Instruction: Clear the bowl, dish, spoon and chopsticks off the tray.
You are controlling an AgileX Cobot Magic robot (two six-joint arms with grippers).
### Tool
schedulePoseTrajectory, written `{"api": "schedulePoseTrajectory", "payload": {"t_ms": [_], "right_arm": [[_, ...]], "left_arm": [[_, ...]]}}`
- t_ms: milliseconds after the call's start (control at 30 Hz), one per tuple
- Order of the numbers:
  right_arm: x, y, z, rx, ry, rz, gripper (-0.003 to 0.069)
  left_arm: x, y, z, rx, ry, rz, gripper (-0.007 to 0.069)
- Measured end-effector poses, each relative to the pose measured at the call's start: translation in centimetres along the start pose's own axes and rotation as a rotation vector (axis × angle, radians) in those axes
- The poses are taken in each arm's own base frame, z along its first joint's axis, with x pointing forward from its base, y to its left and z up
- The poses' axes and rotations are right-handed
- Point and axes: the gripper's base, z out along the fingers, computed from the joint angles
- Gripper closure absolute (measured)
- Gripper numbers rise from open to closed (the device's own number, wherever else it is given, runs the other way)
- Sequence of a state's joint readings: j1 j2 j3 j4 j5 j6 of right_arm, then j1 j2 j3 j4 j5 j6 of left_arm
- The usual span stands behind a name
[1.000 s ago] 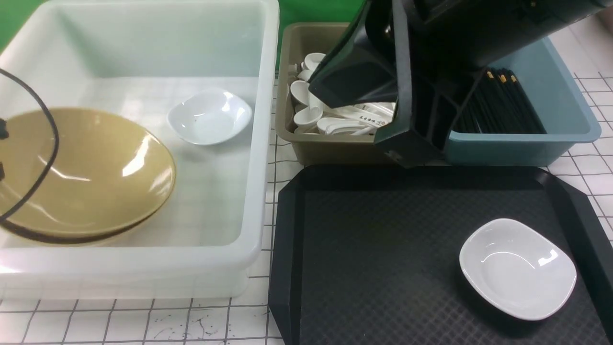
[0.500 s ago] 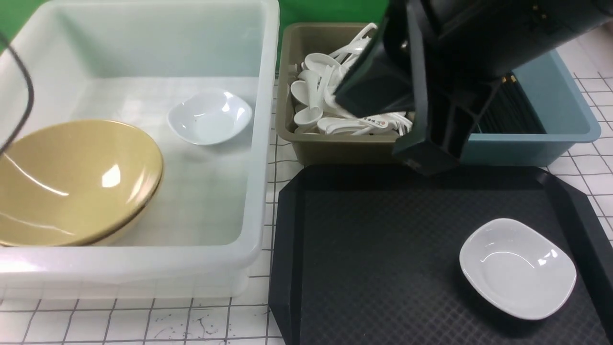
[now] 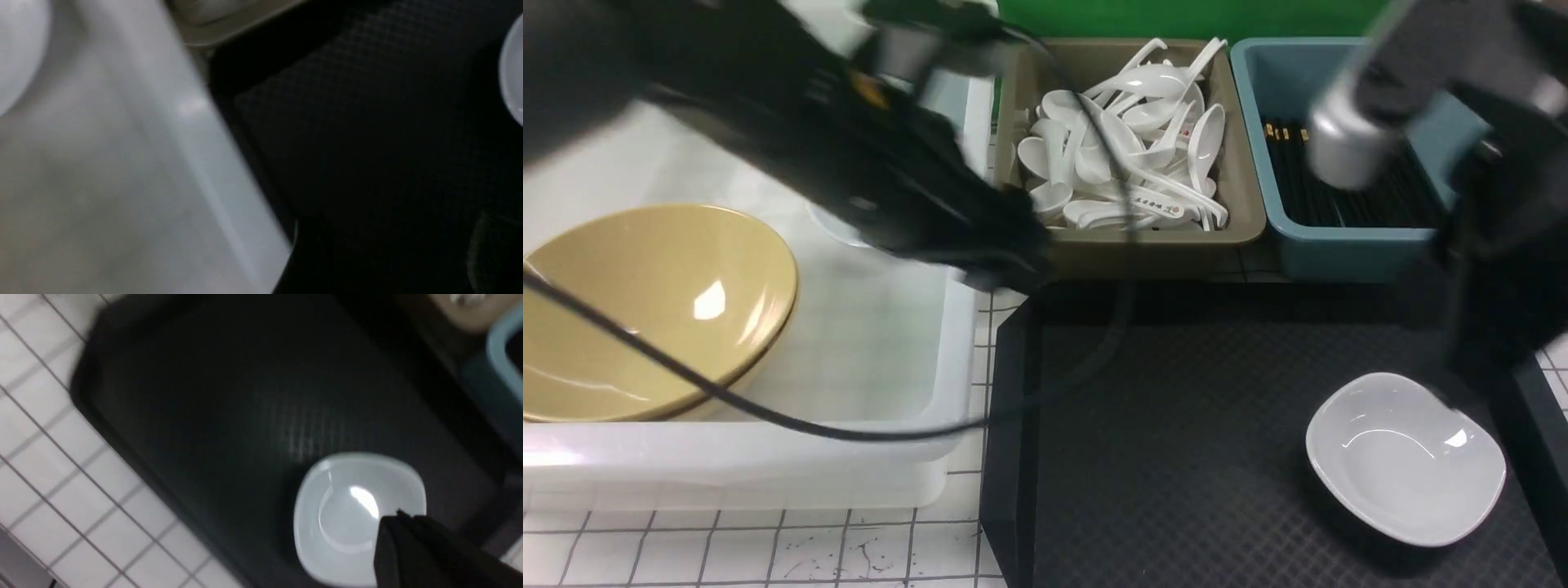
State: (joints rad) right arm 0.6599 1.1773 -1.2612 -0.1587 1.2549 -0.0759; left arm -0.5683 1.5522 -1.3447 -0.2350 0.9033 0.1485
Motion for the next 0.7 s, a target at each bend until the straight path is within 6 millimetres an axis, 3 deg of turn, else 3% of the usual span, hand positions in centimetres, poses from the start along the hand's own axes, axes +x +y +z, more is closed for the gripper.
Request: {"api": "schedulePoseTrajectory", "payload": {"t_ms": [167,300,467,700], "right_arm": [[4.9,-1.4,0.1,0.055,0.04,0.136,0.061],[7.5,-1.5,-0.5,0.077,0.03,0.182,0.0609],[8.7,-1.3,-1.6,0.087,-0.016,0.193,0.0607],[9.2,-1.3,-2.3,0.092,-0.047,0.198,0.0607]], "left_arm": [[-1.7,-5.1,6.2,0.11,0.073,0.076,0.0189],[-2.9,-7.9,10.1,0.164,0.103,0.117,0.0189],[-4.2,-10.7,14.3,0.21,0.107,0.158,0.0189],[-3.9,-12.3,20.3,0.239,0.162,0.16,0.0189]]}}
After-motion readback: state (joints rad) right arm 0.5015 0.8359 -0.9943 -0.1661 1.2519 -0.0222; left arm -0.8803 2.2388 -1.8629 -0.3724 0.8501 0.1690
